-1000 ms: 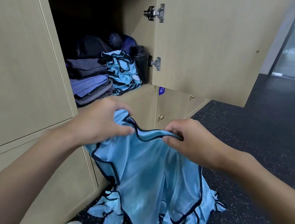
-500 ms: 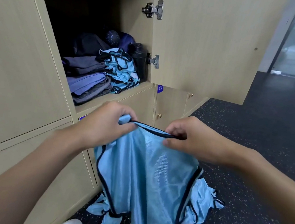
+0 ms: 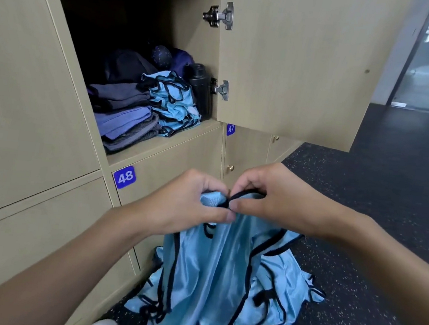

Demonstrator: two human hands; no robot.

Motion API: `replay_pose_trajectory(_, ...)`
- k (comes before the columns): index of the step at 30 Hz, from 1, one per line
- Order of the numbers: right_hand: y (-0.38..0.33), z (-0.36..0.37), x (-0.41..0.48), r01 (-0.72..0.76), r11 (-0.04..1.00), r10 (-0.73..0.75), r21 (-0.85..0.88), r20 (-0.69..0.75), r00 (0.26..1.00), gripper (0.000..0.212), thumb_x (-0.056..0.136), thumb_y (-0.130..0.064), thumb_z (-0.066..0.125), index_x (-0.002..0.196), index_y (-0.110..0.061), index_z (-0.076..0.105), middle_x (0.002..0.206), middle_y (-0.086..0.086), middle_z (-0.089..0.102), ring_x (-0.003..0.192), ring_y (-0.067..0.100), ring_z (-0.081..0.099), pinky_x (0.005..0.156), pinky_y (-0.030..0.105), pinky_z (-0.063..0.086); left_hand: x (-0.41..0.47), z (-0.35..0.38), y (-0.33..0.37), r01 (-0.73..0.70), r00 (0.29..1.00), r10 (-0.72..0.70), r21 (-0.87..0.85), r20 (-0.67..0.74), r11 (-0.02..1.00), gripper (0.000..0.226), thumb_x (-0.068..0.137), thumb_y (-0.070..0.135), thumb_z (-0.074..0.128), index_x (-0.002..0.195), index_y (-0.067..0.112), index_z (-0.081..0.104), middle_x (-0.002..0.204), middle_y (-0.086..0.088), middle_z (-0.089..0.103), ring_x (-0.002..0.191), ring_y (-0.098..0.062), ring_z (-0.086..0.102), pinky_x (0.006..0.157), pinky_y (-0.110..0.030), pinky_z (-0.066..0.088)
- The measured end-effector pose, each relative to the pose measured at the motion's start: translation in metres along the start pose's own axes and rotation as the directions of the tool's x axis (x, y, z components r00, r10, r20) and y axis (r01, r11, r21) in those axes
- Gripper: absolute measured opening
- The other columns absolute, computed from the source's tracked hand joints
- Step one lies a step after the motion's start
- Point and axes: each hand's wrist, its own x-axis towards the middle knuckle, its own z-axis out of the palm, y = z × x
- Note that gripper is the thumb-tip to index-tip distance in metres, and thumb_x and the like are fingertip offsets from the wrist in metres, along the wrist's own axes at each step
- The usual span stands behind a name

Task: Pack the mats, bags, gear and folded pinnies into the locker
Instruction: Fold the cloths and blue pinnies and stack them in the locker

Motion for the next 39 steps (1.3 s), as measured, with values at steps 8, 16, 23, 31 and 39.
replay_pose_trajectory(8,0.008,-0.015,-0.006,-0.037,0.995,0.039,0.088,-0.026,0.999,0.006,0.091,-0.017,0.068,0.095,-0.018,0.065,0.083,0.001,0.076,0.067,0.007,0.063,0.068,0.026,0.053,0.000,-0.025,-0.016,0.122,0.982,-0.073,0.284,-0.176,0.951,0.014,0.089,0.021,0.070,0.076,0.020,0.067,0.067,0.000,0.067,0.051,-0.007,0.051,0.051,-0.022,0.041)
replay_pose_trajectory(16,-0.003,-0.013,-0.009,0.050,0.991,-0.046,0.123,-0.032,0.998,0.025,0.088,-0.005,0.070,0.110,-0.015,0.065,0.099,0.008,0.073,0.079,0.024,0.066,0.080,0.036,0.054,-0.003,-0.002,0.008,-0.001,0.999,0.006,-0.132,0.033,0.991,0.018,0.087,0.021,0.075,0.105,0.024,0.073,0.091,0.007,0.076,0.077,-0.003,0.066,0.072,-0.016,0.051)
replay_pose_trajectory(23,0.005,-0.016,-0.008,-0.032,0.979,0.059,0.201,-0.132,0.989,0.044,0.088,-0.007,0.070,0.124,-0.023,0.051,0.095,0.011,0.071,0.073,0.011,0.062,0.071,0.028,0.053,-0.002,-0.003,0.010,0.042,0.991,-0.076,-0.289,-0.108,0.956,0.013,0.089,0.019,0.070,0.087,0.006,0.070,0.075,-0.007,0.074,0.062,-0.010,0.063,0.058,-0.025,0.051)
replay_pose_trajectory(31,0.003,-0.018,-0.011,-0.017,0.978,0.058,0.209,-0.190,0.980,0.027,0.094,-0.007,0.063,0.116,-0.020,0.057,0.088,0.006,0.074,0.068,0.006,0.065,0.064,0.016,0.048,0.000,-0.001,0.012,-0.027,0.982,-0.048,-0.385,-0.184,0.923,0.012,0.094,0.015,0.065,0.100,0.009,0.072,0.088,0.001,0.077,0.076,-0.008,0.071,0.067,-0.019,0.053)
replay_pose_trajectory(39,0.005,-0.017,-0.009,-0.031,0.986,0.057,0.164,-0.158,0.986,0.036,0.092,0.003,0.060,0.122,-0.017,0.053,0.086,0.009,0.074,0.070,0.013,0.061,0.068,0.023,0.049,0.001,-0.006,0.010,-0.046,0.956,-0.089,-0.444,-0.278,0.895,0.008,0.091,0.018,0.067,0.085,0.013,0.064,0.076,0.004,0.072,0.066,-0.007,0.064,0.063,-0.016,0.049)
